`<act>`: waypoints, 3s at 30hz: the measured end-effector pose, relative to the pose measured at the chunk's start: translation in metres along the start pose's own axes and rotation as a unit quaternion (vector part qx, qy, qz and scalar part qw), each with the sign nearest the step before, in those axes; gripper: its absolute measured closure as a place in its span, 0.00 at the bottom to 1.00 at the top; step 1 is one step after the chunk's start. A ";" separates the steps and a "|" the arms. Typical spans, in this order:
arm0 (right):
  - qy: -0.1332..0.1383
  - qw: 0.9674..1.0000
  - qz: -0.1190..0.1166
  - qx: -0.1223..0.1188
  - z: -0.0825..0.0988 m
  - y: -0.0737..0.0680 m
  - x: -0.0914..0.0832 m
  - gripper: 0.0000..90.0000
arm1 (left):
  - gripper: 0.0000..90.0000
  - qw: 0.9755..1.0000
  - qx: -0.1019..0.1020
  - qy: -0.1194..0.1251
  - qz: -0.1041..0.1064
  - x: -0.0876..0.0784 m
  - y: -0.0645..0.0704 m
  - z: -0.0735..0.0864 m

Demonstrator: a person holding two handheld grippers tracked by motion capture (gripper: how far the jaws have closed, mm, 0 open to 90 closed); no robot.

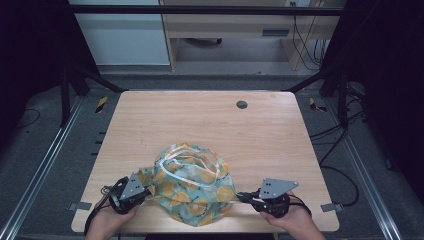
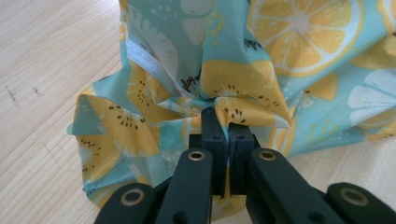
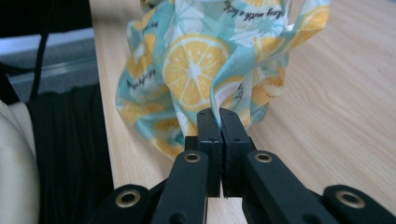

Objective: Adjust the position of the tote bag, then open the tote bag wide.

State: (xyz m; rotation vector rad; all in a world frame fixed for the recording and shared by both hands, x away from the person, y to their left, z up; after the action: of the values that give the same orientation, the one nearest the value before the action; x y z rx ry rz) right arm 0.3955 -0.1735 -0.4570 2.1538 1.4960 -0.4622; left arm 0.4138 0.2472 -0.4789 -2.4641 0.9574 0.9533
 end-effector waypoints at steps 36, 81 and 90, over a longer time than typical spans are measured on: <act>-0.104 0.993 0.043 0.030 0.018 0.027 0.041 0.98 | 0.98 0.998 0.008 -0.044 -0.039 0.029 -0.011 -0.006; -0.066 0.985 0.131 0.096 0.011 0.027 0.010 0.31 | 0.32 0.991 -0.126 0.045 -0.030 0.008 -0.023 -0.125; -0.066 0.985 0.130 0.093 0.011 0.028 0.011 0.32 | 0.51 0.992 -0.111 -0.047 -0.028 0.043 -0.029 -0.142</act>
State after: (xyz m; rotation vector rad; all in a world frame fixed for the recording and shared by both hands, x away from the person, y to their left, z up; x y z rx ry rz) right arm 0.4255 -0.1786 -0.4665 2.3683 1.1191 -0.6596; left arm 0.5236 0.1751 -0.4047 -2.5843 0.7838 1.2023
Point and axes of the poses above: each handheld gripper's, and its own axes: x roughly forward along the jaws, z roughly out of its underside, y roughly to its right, the point moved 1 cm from there along x, roughly forward along the jaws, and after that the axes turned 11 degrees about -x, right-handed, at the moved point
